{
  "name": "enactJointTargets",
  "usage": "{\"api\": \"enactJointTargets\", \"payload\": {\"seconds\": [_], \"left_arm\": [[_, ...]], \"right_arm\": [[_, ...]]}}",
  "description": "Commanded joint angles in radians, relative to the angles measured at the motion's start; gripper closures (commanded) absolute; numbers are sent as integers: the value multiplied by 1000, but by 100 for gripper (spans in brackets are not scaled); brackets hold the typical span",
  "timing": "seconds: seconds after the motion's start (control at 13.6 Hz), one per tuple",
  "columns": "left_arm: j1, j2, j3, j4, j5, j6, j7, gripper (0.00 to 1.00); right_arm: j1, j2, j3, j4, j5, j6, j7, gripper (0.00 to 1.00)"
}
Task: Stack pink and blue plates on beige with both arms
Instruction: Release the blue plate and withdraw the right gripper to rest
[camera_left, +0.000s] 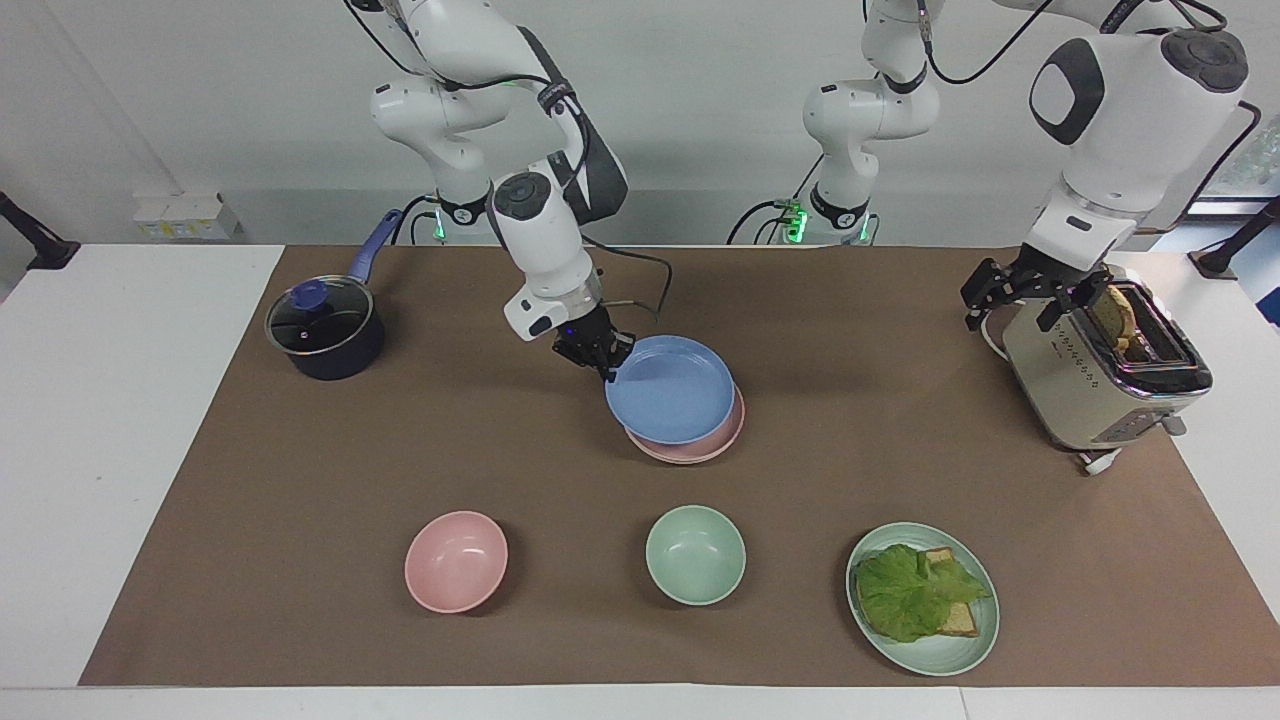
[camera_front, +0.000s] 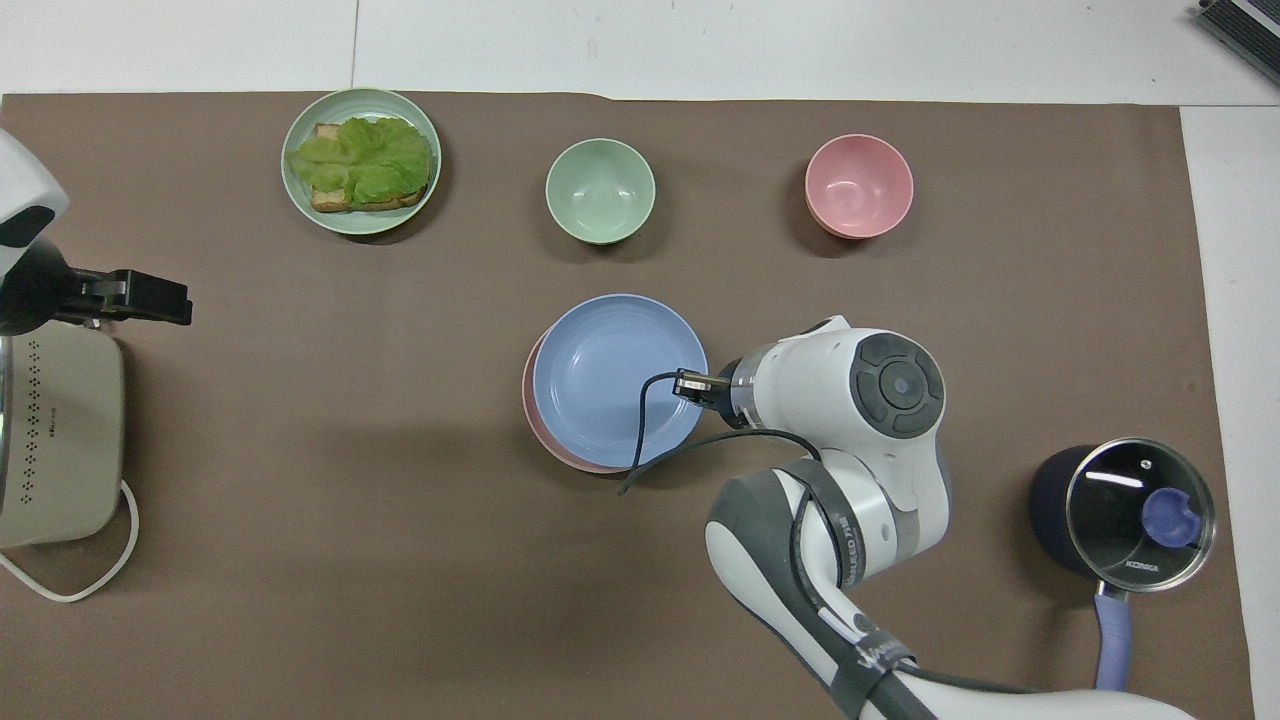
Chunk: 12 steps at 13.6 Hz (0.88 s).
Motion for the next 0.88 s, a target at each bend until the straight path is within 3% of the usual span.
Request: {"api": "enactJointTargets", "payload": {"seconds": [0.0, 0.52, 0.59, 0.74, 0.81], "left_arm": [[6, 10, -4, 26, 16, -23, 8, 0], [6, 10, -4, 26, 16, -23, 8, 0], [6, 10, -4, 26, 16, -23, 8, 0], [6, 10, -4, 26, 16, -23, 8, 0], [6, 10, -4, 26, 16, -23, 8, 0]], "right_arm": [[20, 54, -3, 44, -25, 22, 32, 100], [23, 71, -3, 27, -25, 32, 28, 100], [23, 71, -3, 28, -27, 32, 26, 94], [21, 74, -3, 37, -27, 30, 26, 40], [23, 74, -3, 40, -31, 28, 29, 7]]}}
